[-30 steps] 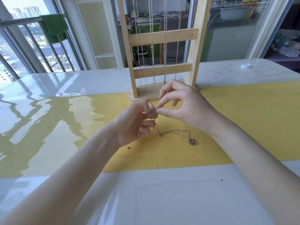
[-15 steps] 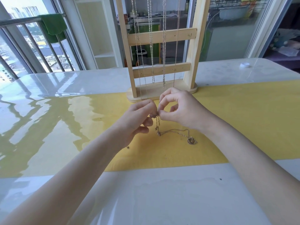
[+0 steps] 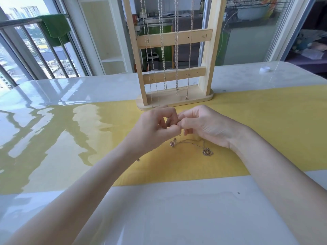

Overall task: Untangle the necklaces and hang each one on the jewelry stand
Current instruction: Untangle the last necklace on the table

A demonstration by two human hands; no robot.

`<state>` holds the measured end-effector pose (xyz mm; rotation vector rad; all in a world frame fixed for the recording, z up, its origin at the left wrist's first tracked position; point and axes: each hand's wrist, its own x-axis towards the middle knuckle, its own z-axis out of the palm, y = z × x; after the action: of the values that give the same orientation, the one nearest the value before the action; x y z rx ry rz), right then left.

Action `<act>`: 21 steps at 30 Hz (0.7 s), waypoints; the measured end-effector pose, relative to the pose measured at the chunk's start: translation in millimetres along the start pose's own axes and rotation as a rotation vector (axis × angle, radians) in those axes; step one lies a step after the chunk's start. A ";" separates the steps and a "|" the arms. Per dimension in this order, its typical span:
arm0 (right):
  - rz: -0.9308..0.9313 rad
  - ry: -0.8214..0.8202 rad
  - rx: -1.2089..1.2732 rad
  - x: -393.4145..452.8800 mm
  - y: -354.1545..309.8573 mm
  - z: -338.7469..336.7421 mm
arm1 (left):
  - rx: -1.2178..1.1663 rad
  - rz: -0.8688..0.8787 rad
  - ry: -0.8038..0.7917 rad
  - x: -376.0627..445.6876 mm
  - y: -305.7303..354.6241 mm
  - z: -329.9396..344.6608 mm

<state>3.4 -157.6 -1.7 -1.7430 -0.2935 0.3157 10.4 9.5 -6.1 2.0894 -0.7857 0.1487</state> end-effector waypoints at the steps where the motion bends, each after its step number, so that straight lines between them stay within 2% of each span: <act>1: 0.010 -0.019 0.005 -0.9 -0.6 0.6 | 0.145 0.105 0.020 -0.6 0.1 0.4; 3: 0.006 -0.026 -0.024 -1.9 -3.4 2.4 | 0.361 0.264 0.065 -1.9 0.4 0.8; 4: -0.009 0.001 -0.050 -2.1 -5.6 3.3 | 0.392 0.305 0.097 -2.3 0.3 1.7; 6: -0.072 0.078 -0.096 -1.8 -9.2 5.8 | 0.362 0.314 0.172 -2.7 -0.8 4.5; 8: -0.123 0.132 -0.094 -1.2 -11.0 7.9 | 0.285 0.231 0.230 -3.0 -1.2 6.7; 10: -0.146 0.148 -0.088 -1.6 -10.5 8.1 | 0.133 0.098 0.240 -3.3 -1.5 7.6; 13: -0.156 0.120 -0.056 -3.0 -9.4 4.3 | -0.200 -0.084 0.169 -1.5 0.9 5.3; 15: -0.137 0.068 0.089 -5.0 -9.5 -1.0 | -0.414 -0.182 0.111 -0.5 4.3 1.5; 18: -0.067 -0.028 0.322 -8.7 -9.9 -9.9 | -0.645 -0.260 0.012 -1.6 7.2 -3.9; 21: -0.054 -0.063 0.398 -9.0 -8.2 -14.0 | -0.813 -0.310 -0.070 -2.3 8.2 -8.9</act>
<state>0.0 -172.1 9.3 -1.3337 -0.3002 0.3632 5.3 14.1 4.2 1.4089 -0.4382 -0.3628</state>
